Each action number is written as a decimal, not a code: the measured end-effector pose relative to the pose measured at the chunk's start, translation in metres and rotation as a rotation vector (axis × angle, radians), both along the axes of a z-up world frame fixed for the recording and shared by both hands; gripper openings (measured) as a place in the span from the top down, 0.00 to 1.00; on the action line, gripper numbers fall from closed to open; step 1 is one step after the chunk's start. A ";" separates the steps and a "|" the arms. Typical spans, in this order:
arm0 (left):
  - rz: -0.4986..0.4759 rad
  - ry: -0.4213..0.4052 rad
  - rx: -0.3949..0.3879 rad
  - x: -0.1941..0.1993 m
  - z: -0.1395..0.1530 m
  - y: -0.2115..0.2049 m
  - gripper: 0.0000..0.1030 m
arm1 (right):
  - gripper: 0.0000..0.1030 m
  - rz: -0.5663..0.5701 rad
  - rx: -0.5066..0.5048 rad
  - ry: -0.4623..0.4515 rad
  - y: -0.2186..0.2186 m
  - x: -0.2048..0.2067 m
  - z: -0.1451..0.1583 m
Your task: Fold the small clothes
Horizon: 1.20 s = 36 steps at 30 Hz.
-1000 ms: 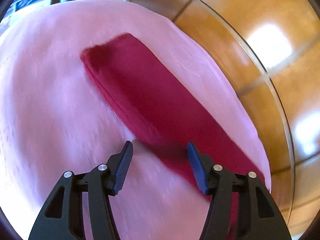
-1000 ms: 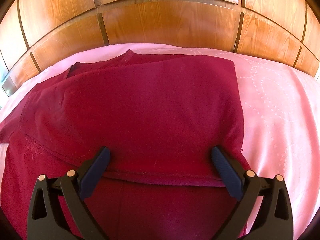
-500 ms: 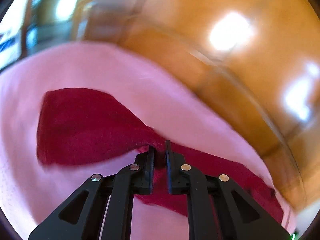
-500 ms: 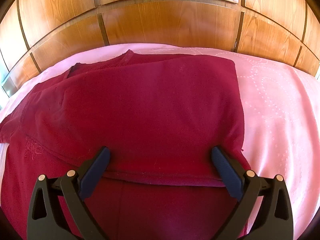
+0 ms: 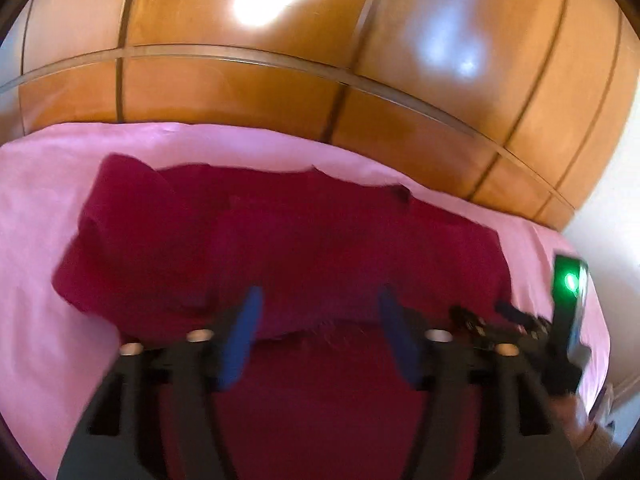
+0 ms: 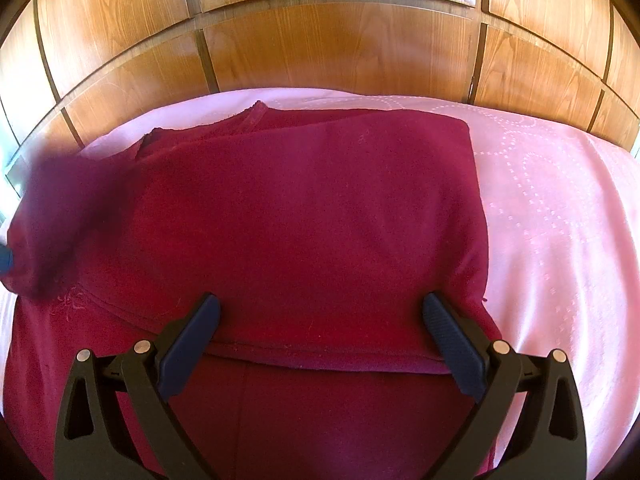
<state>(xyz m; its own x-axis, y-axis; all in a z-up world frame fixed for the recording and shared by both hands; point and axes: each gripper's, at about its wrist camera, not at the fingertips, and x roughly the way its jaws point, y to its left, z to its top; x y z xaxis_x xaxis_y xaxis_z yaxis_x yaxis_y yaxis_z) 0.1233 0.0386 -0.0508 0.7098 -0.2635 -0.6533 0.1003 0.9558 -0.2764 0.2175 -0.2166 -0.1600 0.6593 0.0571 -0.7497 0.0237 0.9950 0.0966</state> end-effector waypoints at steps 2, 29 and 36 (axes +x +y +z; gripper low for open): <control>-0.027 -0.011 0.068 -0.018 -0.005 -0.009 0.37 | 0.02 0.001 0.011 -0.003 -0.001 -0.001 0.000; 0.010 0.100 0.084 -0.043 -0.059 0.016 0.24 | 0.96 0.337 0.048 0.006 0.114 0.009 0.056; 0.011 0.101 0.087 -0.043 -0.058 0.015 0.24 | 0.96 0.231 0.061 -0.154 0.062 -0.009 0.113</control>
<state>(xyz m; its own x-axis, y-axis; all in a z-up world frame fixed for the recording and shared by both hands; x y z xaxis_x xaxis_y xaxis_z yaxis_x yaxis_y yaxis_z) 0.0800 0.0533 -0.1091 0.6420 -0.1952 -0.7415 0.0658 0.9775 -0.2004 0.2085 -0.1548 -0.0475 0.7291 0.2615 -0.6325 -0.2229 0.9645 0.1418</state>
